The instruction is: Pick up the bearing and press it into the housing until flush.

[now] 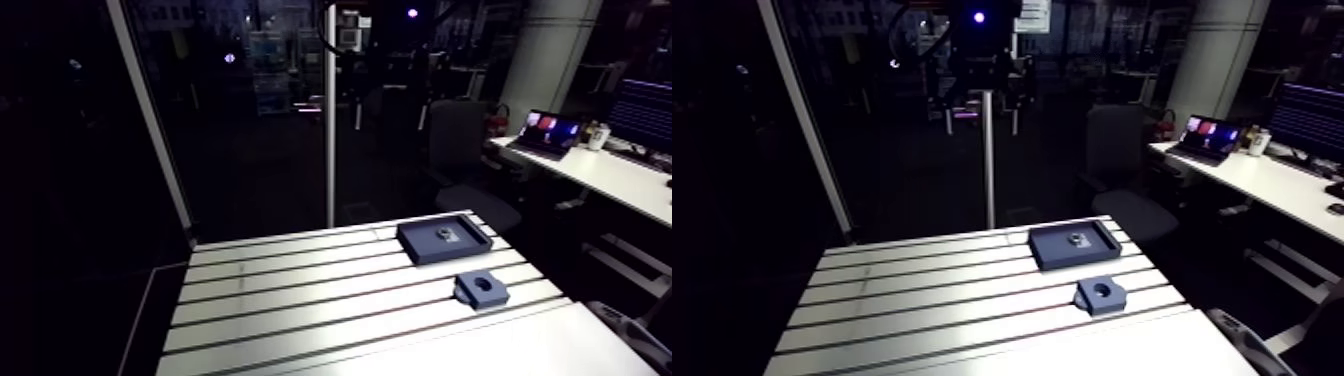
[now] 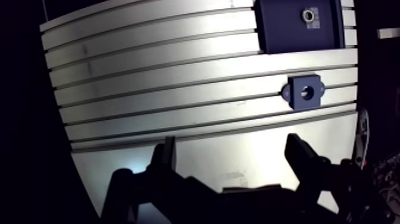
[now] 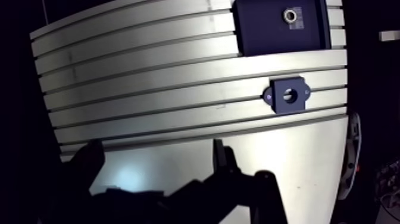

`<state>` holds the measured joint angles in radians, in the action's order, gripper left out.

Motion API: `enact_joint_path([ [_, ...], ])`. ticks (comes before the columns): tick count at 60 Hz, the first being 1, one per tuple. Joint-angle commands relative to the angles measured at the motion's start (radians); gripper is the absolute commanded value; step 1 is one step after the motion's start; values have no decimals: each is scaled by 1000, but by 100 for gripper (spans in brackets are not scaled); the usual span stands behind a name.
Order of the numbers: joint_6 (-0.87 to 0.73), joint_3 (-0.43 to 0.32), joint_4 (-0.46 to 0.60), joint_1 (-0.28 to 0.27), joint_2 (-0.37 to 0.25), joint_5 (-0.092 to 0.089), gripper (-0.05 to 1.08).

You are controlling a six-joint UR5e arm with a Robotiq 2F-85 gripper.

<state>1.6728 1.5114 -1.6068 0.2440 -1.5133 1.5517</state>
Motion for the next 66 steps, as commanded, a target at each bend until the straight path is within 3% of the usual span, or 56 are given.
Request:
enact_joint_path([
  [1, 0, -3, 0, 0, 3, 3, 1],
  [22, 75, -60, -10, 3, 80, 15, 1],
  [33, 157, -92, -73, 10, 126, 21, 1],
  [46, 240, -110, -85, 54, 172, 49, 1],
  [54, 310, -103, -136, 116, 208, 48, 1],
  [66, 387, -107, -174, 164, 256, 46, 1],
])
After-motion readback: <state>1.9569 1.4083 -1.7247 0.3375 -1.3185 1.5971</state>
